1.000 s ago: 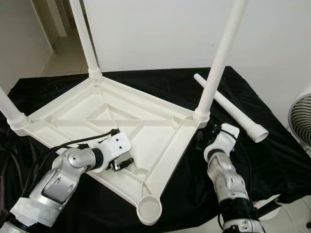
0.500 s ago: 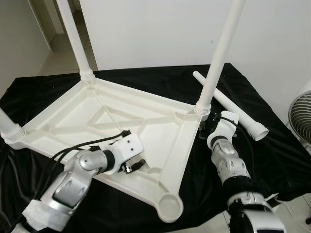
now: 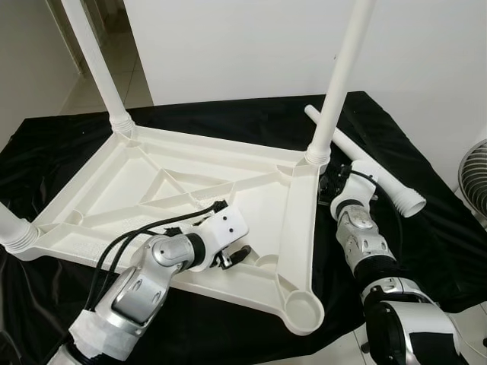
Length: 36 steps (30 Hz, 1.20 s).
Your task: Building children table
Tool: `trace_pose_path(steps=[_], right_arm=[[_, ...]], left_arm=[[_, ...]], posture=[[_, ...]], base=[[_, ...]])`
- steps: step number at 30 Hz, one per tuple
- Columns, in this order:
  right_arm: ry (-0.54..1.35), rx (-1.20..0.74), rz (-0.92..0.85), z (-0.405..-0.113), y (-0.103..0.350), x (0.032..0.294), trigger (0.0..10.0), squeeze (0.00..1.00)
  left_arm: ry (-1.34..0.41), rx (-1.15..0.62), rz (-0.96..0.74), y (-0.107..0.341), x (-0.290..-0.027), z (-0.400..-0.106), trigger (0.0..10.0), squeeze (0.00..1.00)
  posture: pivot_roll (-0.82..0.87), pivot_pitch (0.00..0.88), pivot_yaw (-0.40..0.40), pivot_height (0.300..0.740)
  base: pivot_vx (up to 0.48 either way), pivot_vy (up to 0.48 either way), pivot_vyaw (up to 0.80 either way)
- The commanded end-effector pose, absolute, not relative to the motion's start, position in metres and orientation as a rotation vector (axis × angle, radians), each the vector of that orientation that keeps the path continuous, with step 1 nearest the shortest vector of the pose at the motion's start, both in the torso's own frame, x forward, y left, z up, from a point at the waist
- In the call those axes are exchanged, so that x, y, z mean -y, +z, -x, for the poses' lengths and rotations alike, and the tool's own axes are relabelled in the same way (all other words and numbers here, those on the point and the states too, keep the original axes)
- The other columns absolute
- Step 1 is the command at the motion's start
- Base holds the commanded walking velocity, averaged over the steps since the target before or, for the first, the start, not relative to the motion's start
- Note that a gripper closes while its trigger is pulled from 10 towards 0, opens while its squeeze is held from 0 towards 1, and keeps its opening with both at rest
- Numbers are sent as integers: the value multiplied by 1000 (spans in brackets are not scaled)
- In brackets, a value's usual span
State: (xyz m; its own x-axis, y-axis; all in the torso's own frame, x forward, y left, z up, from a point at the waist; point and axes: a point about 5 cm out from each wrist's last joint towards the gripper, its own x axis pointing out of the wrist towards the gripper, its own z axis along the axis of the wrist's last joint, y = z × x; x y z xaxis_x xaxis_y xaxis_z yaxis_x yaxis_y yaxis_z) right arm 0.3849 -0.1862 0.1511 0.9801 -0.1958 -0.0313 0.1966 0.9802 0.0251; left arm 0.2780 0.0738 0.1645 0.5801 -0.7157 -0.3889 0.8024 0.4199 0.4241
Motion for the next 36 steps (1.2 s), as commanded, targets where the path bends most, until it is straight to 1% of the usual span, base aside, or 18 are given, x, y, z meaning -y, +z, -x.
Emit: trace_pose_path(steps=[1,9,12,13,14,17,18,19,22,26,29,36], right_arm=[[-140,-38,-24,-382,143,177,10000,0],[-142,22,22,-374,143,187,10000,0],[-147,112,53,-363,148,197,10000,0],[-154,162,55,-357,153,202,10000,0],[-154,162,55,-357,153,202,10000,0],[-158,258,55,-343,164,212,10000,0],[-158,258,55,-343,164,212,10000,0],[-145,287,61,-335,168,215,10000,0],[-121,299,78,-328,170,216,10000,0],[-97,307,96,-322,171,215,10000,0],[-66,321,126,-309,177,218,10000,0],[-71,340,143,-297,188,223,10000,0]], left_arm=[[-998,-151,-600,166,-76,-275,10000,0],[-1027,-114,-573,177,-95,-272,10000,0],[-1031,-67,-540,189,-109,-271,10000,0],[-1023,-41,-499,197,-114,-272,10000,0],[-1023,-41,-499,197,-114,-272,10000,0],[-1055,-16,-448,205,-121,-268,10000,0],[-1055,-16,-448,205,-121,-268,10000,0],[-1102,-28,-458,202,-121,-262,10000,0],[-1139,-43,-459,199,-119,-256,10000,0],[-1162,-50,-452,196,-118,-253,10000,0],[-1200,-75,-486,187,-116,-251,10000,0],[-1181,-106,-532,174,-114,-255,10000,0]], posture=[[60,136,61,740],[54,132,54,740],[48,125,45,740],[48,122,43,740],[48,122,43,740],[40,108,31,740],[40,108,31,740],[34,102,27,740],[30,97,24,740],[25,93,22,740],[14,86,21,740],[-17,83,33,740]], base=[[0,0,0],[0,0,0],[0,0,0],[0,0,0],[0,0,0],[0,0,0],[0,0,0],[0,0,0],[0,0,0],[0,0,0],[0,0,0],[0,0,0]])
